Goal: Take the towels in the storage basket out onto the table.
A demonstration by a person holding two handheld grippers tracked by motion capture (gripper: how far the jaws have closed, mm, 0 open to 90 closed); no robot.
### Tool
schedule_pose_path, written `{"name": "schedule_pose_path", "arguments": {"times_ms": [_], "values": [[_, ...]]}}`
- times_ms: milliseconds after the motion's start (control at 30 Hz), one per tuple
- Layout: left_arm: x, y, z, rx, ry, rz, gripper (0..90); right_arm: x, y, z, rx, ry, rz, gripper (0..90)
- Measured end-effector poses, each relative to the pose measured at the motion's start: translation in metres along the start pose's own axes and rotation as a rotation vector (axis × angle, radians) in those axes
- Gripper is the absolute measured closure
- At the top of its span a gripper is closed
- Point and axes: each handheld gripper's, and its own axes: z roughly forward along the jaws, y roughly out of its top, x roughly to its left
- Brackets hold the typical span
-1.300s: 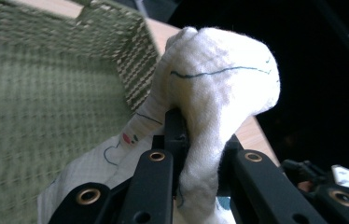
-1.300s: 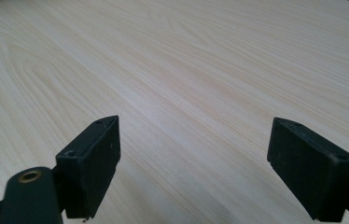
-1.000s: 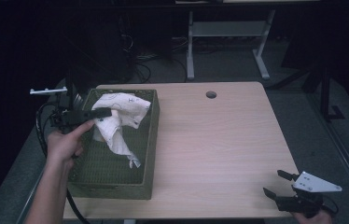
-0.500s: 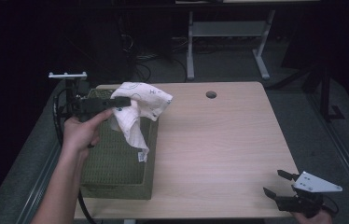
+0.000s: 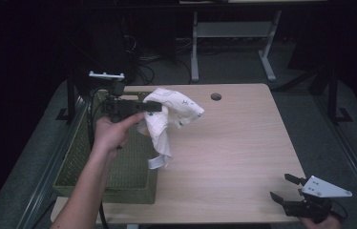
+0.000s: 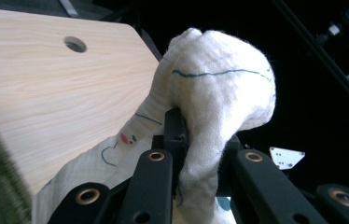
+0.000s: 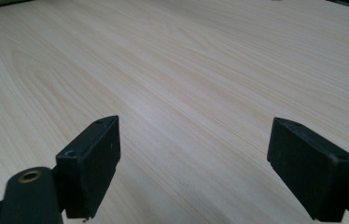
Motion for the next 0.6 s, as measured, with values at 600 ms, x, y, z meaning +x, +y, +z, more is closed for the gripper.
{"name": "schedule_pose_path", "arguments": {"times_ms": [600], "values": [[-0.023, -0.014, 0.1, 0.179, 0.005, 0.077, 80.6, -0.001, 0.002, -0.001, -0.017, 0.007, 0.004, 16.9]]}}
